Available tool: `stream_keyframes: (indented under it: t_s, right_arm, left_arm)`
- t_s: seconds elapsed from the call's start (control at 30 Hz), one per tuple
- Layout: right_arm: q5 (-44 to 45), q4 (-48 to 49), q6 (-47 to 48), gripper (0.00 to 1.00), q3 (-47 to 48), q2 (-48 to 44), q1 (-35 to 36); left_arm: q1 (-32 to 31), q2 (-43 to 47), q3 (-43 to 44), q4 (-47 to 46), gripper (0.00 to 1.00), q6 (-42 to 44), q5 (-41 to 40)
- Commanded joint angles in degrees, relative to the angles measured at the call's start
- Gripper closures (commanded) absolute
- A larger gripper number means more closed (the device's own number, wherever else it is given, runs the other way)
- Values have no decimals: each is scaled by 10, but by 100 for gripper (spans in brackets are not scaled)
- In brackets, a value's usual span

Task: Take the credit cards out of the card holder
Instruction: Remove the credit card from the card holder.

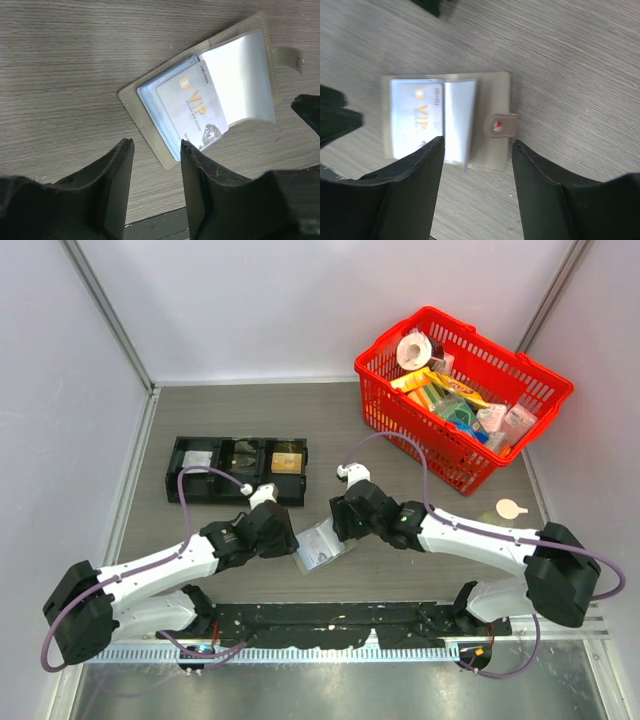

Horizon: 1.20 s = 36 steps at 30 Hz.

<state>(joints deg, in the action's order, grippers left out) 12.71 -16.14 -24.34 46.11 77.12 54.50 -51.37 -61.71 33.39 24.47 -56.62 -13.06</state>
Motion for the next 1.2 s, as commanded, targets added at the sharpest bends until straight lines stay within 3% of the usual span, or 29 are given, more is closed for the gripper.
stream_keyframes:
  t_s: [0.0,0.13,0.43,0.73,0.87,1.17]
  right_arm:
    - [-102,122,7,41,-22,-49,-4]
    - [-195,183,0,44,-37,-28,-14]
    - [-328,374,-96,50,-134,67,-84]
    - [-424,499,-137,54,-186,139,-119]
    - [-466,545,-156,64,-191,152,-127]
    - [-498,604,-180,91,-224,158,-163]
  left_arm:
    - [-1,-4,12,-55,55,5,20]
    - [-1,-59,12,-121,63,7,52]
    - [0,-142,3,-137,79,5,44]
    - [0,-165,-24,-156,85,-17,51]
    - [0,-172,-19,-152,85,-14,52]
    - [-1,-183,-10,-127,100,-5,39]
